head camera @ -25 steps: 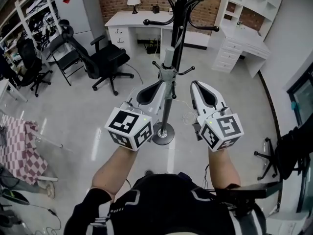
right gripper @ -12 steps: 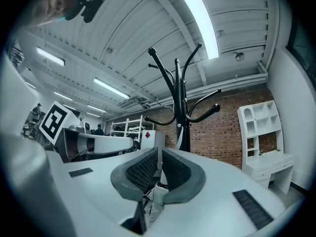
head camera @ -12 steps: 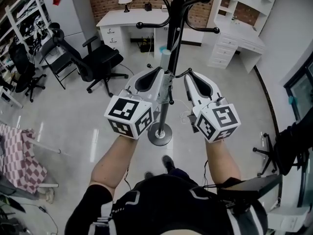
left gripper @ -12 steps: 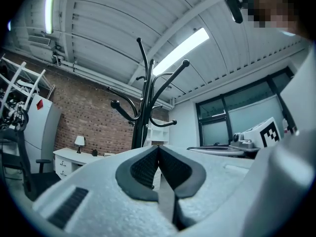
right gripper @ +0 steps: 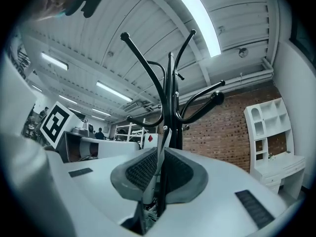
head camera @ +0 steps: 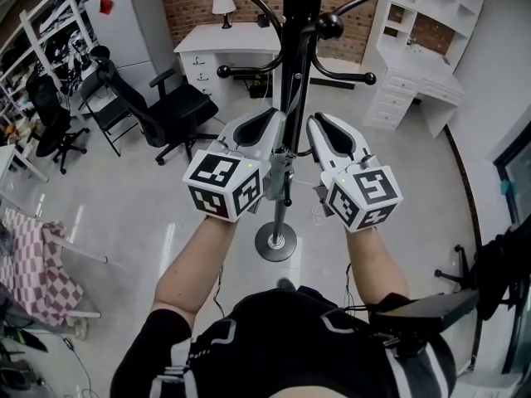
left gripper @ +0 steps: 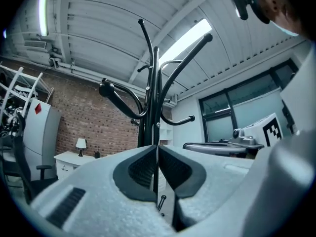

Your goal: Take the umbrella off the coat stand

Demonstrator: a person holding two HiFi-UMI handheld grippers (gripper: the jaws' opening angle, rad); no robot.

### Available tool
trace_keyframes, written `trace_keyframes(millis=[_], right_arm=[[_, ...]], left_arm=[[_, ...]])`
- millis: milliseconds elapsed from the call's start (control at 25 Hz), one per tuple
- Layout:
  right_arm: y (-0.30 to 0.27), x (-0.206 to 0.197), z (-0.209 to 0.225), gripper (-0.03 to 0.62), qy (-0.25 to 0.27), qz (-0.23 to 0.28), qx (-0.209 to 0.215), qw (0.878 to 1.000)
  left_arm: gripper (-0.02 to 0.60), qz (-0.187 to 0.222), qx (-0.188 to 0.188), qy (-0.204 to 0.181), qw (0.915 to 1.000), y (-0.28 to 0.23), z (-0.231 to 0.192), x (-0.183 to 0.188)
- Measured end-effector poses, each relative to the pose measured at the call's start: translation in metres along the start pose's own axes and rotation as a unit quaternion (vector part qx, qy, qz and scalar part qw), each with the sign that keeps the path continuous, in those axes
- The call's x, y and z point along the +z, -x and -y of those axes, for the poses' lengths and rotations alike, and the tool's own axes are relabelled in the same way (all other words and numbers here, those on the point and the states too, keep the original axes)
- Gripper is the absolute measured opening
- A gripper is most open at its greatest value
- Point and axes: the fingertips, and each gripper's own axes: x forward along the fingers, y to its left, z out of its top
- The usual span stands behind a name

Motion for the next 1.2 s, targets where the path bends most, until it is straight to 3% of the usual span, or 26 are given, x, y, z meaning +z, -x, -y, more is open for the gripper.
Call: trace_keyframes(millis=[400,560,880,1200], right_arm=[[-0.037,0.000,0.014,0.014,-0.006,0.010,0.040,0.999],[-0.044,0.001,0.016,0.077,-0.011,0.017,0.052,0.998],[-0.053,0.000,0.017,0.074,-0.021,0.014,0.091,0.996],[-0.058,-0.004,0.014,0.057,-0.029,0.006,0.117,0.993]], left_arm=[[0.012,0.001,-0.007,-0.014,0.9999,-0.039,-0.016,0.005],[0.069,-0.001,-0.028,-0.024,0.9993,-0.045,-0.012,0.005],[0.063,-0.010,-0.047,-0.058,0.9972,-0.052,-0.012,0.002],[0.014,-0.020,-0.048,-0.091,0.9945,-0.057,-0.014,-0.006]])
